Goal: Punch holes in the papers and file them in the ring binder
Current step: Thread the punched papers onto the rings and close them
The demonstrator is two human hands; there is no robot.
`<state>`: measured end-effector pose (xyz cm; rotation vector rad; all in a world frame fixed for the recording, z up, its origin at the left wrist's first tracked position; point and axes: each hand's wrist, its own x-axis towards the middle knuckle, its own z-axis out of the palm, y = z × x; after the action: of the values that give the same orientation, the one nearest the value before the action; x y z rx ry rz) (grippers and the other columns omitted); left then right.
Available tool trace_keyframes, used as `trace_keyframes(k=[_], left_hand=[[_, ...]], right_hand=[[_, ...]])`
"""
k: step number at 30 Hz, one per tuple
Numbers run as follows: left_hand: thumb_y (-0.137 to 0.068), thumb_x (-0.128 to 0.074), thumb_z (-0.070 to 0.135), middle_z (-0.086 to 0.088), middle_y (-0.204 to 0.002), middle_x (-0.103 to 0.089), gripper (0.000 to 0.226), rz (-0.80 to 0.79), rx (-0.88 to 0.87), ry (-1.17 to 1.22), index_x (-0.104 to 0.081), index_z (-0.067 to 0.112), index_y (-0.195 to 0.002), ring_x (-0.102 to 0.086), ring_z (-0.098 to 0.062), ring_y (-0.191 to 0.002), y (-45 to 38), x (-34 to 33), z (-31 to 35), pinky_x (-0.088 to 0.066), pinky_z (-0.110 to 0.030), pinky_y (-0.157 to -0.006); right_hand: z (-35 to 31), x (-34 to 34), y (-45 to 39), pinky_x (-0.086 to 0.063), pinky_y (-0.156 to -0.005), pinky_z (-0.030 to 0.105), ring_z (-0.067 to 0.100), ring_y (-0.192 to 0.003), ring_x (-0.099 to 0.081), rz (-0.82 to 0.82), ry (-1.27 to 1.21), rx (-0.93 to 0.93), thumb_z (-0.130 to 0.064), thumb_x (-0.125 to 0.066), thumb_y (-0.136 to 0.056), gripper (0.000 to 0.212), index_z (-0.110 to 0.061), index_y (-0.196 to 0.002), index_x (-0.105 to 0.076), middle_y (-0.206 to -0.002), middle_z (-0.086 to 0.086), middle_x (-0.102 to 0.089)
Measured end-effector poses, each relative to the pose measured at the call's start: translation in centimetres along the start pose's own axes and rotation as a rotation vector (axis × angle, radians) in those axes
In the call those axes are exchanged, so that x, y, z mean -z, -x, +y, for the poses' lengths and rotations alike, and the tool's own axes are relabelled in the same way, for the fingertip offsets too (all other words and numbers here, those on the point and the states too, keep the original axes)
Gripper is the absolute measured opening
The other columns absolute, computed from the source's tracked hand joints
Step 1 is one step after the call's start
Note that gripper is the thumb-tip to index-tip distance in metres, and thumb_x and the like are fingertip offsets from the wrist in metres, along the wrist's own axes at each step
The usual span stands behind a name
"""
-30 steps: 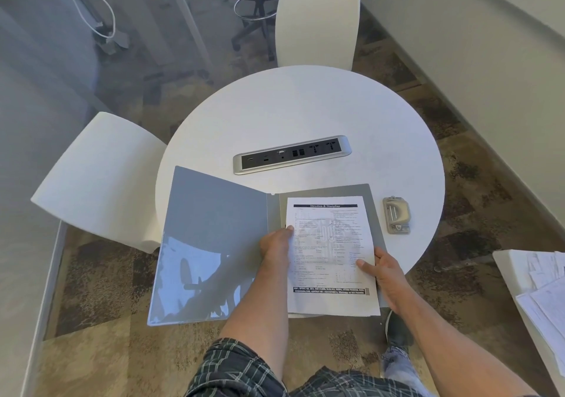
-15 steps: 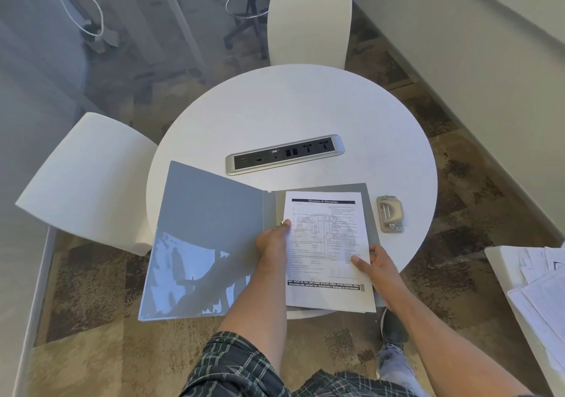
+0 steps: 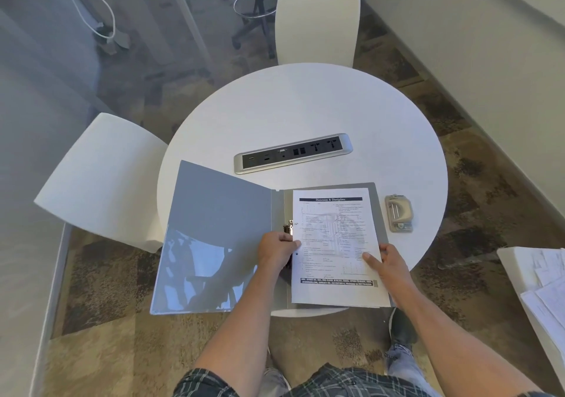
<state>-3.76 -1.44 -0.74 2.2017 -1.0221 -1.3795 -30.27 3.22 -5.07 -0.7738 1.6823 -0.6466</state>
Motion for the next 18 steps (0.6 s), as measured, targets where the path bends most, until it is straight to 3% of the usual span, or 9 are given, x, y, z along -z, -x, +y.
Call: trace_keyframes(k=[4,7,12,16,18], left_hand=[[-0.085,-0.081,0.022,-0.004,-0.089,-0.076,0.017,-0.030,0.011,-0.082,-0.075,0.007,-0.088,-0.063,-0.013,-0.069,0.5,0.6,-0.8,-0.050,-0.024,-0.059],[-0.087,-0.078,0.016,-0.002,-0.083,-0.072,0.012,-0.067,0.032,-0.114,-0.072,0.006,-0.084,-0.061,-0.010,-0.065,0.8,0.6,-1.1,-0.048,-0.022,-0.056],[-0.088,-0.077,0.015,-0.005,-0.088,-0.074,0.015,-0.080,0.004,-0.101,-0.069,0.009,-0.077,-0.064,-0.012,-0.070,1.0,0.5,-1.6,-0.050,-0.024,-0.060],[-0.086,-0.078,0.011,-0.011,-0.096,-0.078,0.023,-0.090,0.005,-0.046,-0.067,0.012,-0.067,-0.070,-0.024,-0.090,0.9,0.7,-2.0,-0.053,-0.029,-0.073],[-0.087,-0.077,0.011,-0.009,-0.094,-0.077,0.018,-0.099,0.020,-0.045,-0.069,0.011,-0.071,-0.068,-0.022,-0.089,0.9,0.7,-2.1,-0.050,-0.028,-0.073]], right_hand=[[0.0,0.1,0.1,-0.063,-0.072,0.042,0.024,-0.089,-0.076,-0.006,-0.050,-0.006,-0.026,-0.072,-0.095,0.039,-0.015,-0.125,-0.050,-0.111,0.004,-0.073],[0.3,0.4,-0.1,-0.063,-0.082,0.056,0.030,-0.091,-0.078,-0.034,-0.151,-0.039,-0.028,-0.078,-0.090,0.043,-0.014,-0.123,-0.054,-0.111,0.008,-0.076],[0.5,0.8,0.5,-0.056,-0.092,0.065,0.038,-0.100,-0.075,-0.136,-0.312,-0.070,-0.021,-0.082,-0.081,0.048,-0.009,-0.121,-0.059,-0.115,0.013,-0.076],[1.0,0.8,1.0,-0.056,-0.092,0.065,0.039,-0.101,-0.075,-0.133,-0.354,-0.074,-0.007,-0.077,-0.088,0.031,-0.008,-0.114,-0.061,-0.113,0.015,-0.077],[1.1,0.8,0.9,-0.056,-0.092,0.065,0.039,-0.101,-0.075,-0.119,-0.347,-0.068,-0.005,-0.076,-0.088,0.030,-0.008,-0.113,-0.061,-0.114,0.015,-0.076]])
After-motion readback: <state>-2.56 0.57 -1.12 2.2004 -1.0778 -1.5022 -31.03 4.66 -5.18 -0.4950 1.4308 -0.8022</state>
